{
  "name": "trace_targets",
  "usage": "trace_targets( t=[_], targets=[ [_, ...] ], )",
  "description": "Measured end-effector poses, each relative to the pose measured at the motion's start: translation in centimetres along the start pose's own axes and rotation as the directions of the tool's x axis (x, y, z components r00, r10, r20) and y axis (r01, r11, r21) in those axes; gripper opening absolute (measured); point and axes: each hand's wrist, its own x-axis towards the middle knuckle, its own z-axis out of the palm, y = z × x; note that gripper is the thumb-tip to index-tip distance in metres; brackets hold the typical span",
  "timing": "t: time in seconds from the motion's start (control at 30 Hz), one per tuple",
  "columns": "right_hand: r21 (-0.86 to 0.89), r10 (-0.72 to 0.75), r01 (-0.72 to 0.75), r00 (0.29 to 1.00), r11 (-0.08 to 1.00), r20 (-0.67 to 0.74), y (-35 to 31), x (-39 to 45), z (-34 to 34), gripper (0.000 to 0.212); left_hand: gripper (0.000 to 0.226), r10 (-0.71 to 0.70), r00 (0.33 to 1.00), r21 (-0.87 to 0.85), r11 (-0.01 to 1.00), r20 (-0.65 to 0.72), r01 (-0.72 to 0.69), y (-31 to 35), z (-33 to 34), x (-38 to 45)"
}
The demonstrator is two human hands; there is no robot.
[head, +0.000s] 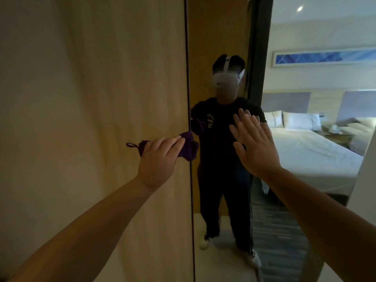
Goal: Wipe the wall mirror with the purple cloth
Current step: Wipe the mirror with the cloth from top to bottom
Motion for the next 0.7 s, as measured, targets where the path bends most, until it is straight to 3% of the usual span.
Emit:
trace_targets(
  t=[0.2,0.37,0.57,0.7],
  targets=[
    [-0.109,0.079,-0.062,0.985,0.992,0.154,-0.6,-2.9,3.4,0.060,0.039,-0.026,1.000,-0.112,0.993,0.001,0.026,-0.7,3.6,-2.0],
    [-0.259,0.088,-0.041,0.981,0.965,0.172,0.8,-5.7,6.8,0.058,0.037,0.000,0.999,-0.182,0.983,-0.043,-0.008,1.4,7.6,-3.3],
    [-0.236,0.052,-0.060,0.998,0.970,-0.041,1.8,-8.2,10.7,0.062,0.030,0.046,0.971,-0.192,0.977,-0.235,-0.093,3.4,11.0,-1.5],
    [-0.260,-0.045,0.002,0.986,0.966,-0.161,3.0,-8.4,12.4,0.057,0.040,0.077,0.940,-0.116,0.986,-0.333,-0.122,4.2,12.6,1.6]
  ],
)
